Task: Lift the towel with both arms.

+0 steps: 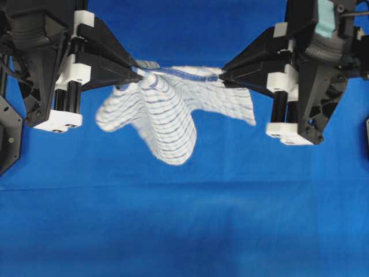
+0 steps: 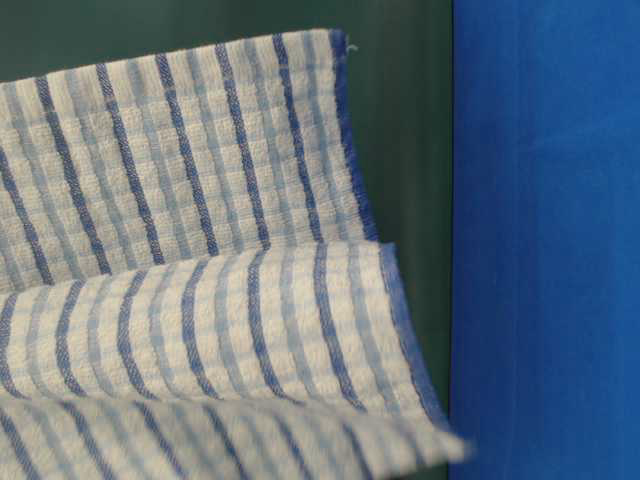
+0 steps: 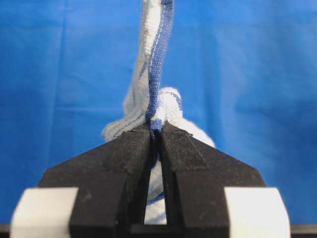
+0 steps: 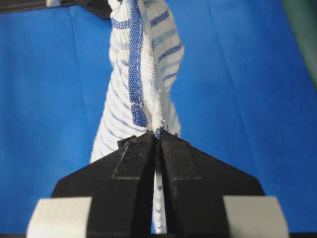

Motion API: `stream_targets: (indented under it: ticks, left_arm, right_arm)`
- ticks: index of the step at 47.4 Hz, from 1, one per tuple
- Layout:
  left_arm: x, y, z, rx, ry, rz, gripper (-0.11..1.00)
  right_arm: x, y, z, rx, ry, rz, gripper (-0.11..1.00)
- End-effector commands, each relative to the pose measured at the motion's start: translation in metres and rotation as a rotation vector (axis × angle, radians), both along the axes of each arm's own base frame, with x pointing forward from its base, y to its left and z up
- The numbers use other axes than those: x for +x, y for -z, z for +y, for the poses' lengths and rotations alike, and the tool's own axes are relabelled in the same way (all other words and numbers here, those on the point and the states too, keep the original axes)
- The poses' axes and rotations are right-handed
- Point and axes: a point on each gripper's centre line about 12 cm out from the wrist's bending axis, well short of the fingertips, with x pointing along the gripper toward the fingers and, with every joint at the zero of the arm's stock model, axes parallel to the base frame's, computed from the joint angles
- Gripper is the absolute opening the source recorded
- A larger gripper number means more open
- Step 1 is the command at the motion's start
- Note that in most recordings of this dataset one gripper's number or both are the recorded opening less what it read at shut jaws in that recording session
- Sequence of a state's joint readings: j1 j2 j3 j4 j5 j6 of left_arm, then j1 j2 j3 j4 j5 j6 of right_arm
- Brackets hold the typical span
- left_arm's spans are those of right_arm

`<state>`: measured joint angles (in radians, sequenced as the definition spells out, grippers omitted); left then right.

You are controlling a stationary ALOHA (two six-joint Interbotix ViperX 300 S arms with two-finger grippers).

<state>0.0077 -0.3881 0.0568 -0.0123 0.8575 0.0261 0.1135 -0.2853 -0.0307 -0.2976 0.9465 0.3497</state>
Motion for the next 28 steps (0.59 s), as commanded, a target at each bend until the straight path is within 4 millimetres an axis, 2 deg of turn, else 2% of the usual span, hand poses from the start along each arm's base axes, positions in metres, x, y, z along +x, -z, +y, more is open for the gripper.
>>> stream_targets:
  ticks: [1,12,15,17,20,24,28]
  left_arm:
    - [-0.005,-0.013,0.000,0.011,0.005,-0.040,0.03]
    - [-0.012,-0.015,0.000,0.050,0.027,-0.061,0.04]
    - [-0.013,-0.016,0.000,0.049,0.026,-0.072,0.08]
    - [-0.014,-0.016,0.000,0.044,0.025,-0.081,0.15]
    - [-0.016,-0.017,0.000,0.037,0.021,-0.097,0.34]
    - [-0.020,-0.019,0.000,0.032,0.017,-0.123,0.62]
    - [-0.024,-0.020,0.000,0.031,0.016,-0.140,0.83]
  right_arm:
    - [-0.007,-0.017,-0.001,-0.004,-0.004,-0.047,0.04]
    - [-0.009,-0.017,-0.001,-0.006,-0.006,-0.049,0.04]
    - [-0.009,-0.015,-0.001,-0.003,-0.004,-0.045,0.04]
    - [-0.009,-0.015,-0.001,0.000,0.000,-0.043,0.05]
    - [-0.009,-0.015,-0.001,0.002,0.000,-0.045,0.08]
    - [-0.009,-0.015,-0.003,-0.017,0.005,-0.045,0.35]
    - [-0.009,-0.015,-0.005,-0.041,0.015,-0.046,0.59]
